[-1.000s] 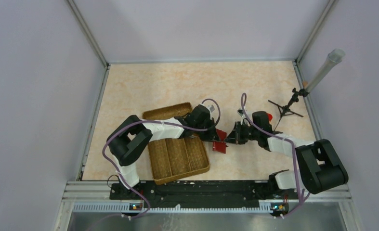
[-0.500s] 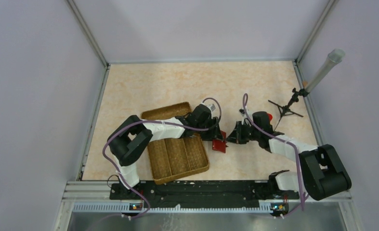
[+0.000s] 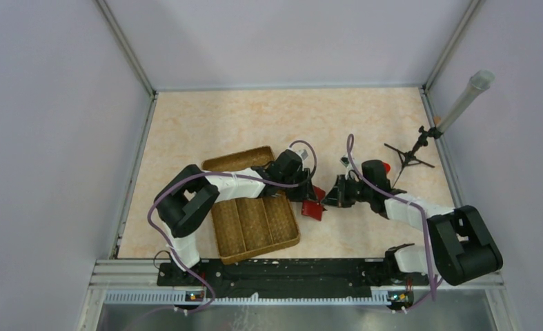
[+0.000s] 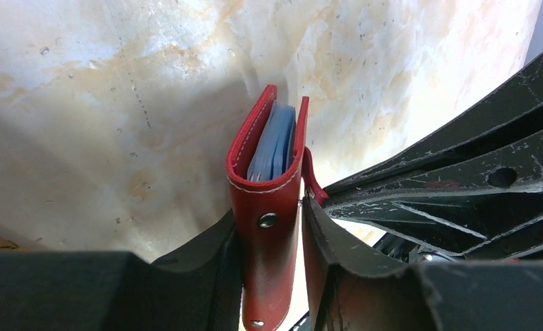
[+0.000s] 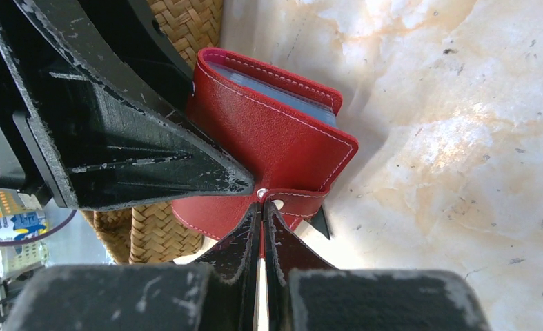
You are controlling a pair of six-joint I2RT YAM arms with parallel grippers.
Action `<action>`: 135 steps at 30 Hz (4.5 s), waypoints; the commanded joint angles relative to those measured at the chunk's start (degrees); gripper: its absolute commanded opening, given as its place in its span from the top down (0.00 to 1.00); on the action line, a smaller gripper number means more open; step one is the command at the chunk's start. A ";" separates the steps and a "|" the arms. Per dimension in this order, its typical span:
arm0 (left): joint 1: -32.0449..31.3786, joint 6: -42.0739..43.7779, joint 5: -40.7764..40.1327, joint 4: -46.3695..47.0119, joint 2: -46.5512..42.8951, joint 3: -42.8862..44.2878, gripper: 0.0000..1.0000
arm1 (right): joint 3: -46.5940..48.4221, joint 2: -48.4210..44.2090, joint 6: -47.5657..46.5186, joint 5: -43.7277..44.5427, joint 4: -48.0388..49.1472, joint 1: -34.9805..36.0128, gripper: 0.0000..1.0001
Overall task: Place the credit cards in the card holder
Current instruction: Close the card holder at the center of the board.
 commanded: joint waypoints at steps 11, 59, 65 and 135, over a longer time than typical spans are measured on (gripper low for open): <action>-0.57 1.05 -0.94 -2.54 0.85 1.11 0.70 | -0.94 0.75 0.87 -4.67 6.06 0.57 1.00; -1.10 1.69 -0.75 -4.10 1.99 2.79 0.89 | -2.62 6.98 3.46 -5.32 13.39 1.22 1.00; -1.11 1.70 -0.68 -4.30 2.12 2.77 0.91 | -3.28 7.71 3.83 -3.21 14.54 1.24 1.00; -1.11 2.03 4.33 1.10 3.40 0.92 1.00 | -0.28 21.28 9.12 15.54 14.37 3.64 1.00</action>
